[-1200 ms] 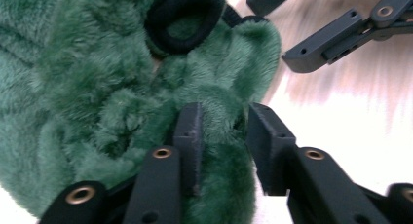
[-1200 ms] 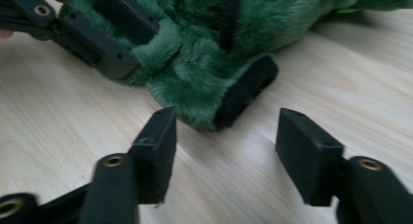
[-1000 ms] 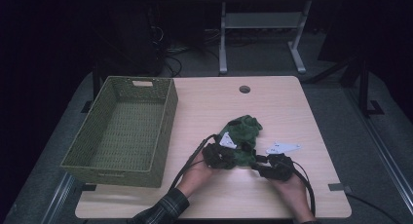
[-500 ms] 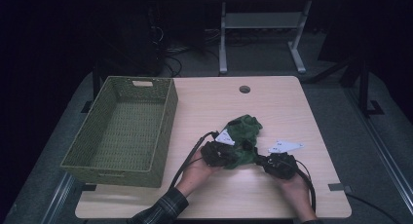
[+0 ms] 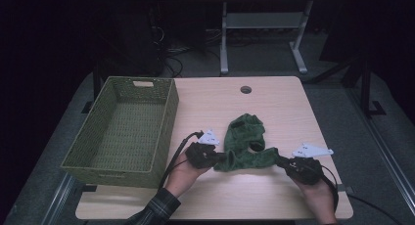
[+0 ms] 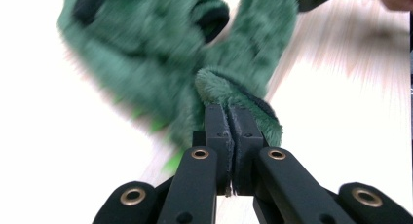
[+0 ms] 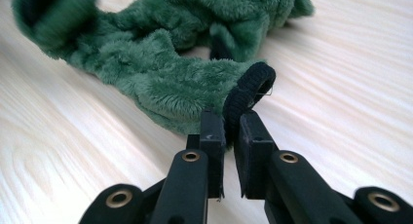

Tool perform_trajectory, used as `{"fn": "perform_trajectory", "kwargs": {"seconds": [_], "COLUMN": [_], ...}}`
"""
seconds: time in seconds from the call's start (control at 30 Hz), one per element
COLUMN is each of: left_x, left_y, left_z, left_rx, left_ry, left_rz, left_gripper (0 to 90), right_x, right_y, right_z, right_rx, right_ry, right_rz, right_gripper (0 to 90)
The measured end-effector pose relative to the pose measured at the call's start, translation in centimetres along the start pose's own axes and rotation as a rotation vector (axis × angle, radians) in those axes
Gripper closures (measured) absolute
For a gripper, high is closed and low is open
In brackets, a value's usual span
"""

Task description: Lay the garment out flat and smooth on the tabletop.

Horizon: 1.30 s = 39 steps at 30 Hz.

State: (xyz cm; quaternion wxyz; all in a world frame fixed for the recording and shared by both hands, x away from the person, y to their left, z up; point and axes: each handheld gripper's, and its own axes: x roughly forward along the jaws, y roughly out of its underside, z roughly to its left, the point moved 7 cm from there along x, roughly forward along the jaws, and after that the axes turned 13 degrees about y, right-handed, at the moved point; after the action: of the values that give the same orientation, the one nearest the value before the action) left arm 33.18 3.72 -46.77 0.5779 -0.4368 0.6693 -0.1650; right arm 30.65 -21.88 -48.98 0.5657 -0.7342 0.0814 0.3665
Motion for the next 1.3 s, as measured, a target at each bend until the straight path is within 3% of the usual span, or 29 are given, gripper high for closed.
{"fn": "perform_trajectory", "kwargs": {"seconds": [0.13,0.27,0.37,0.5,0.63,0.73,0.83,0.9,1.1,1.3], "left_x": [-0.1,0.4,0.3,-1.1,-2.5,-2.9,-2.1,-1.1,2.2,3.6], "left_y": [1.5,2.7,2.5,1.9,1.0,0.0,-0.8,-1.0,-1.3,0.4], "left_z": [0.2,0.5,0.5,0.3,-0.3,-1.1,-2.3,-2.6,-2.9,-1.1], "left_rx": [-0.021,-0.018,0.0,0.006,0.027,0.034,0.021,0.027,0.015,-0.018], "left_ry": [-0.011,-0.036,-0.078,-0.111,-0.133,-0.096,-0.005,0.02,0.083,0.046], "left_rz": [0.027,0.087,0.086,0.061,0.037,0.006,-0.028,-0.01,0.015,0.107], "left_gripper": [88.5,88.3,85.0,77.4,76.2,80.5,88.5,89.7,89.7,89.8], "right_x": [-1.0,-1.3,-1.1,-1.4,-2.1,-2.4,-2.2,-1.8,-0.4,0.4], "right_y": [1.2,2.6,3.2,2.9,2.2,1.5,1.0,0.7,0.1,1.0], "right_z": [-1.1,-1.3,-1.2,-1.5,-2.1,-2.0,-1.5,-1.1,0.1,0.1], "right_rx": [0.024,0.024,0.013,0.016,0.022,0.02,0.015,0.007,-0.022,-0.027], "right_ry": [0.016,0.023,0.021,0.035,0.041,0.028,-0.004,-0.023,-0.066,-0.07], "right_rz": [0.019,0.061,0.077,0.06,0.028,0.007,0.01,0.016,0.03,0.078], "right_gripper": [82.4,82.2,76.9,64.3,66.0,74.1,84.1,89.6,89.8,89.8]}}
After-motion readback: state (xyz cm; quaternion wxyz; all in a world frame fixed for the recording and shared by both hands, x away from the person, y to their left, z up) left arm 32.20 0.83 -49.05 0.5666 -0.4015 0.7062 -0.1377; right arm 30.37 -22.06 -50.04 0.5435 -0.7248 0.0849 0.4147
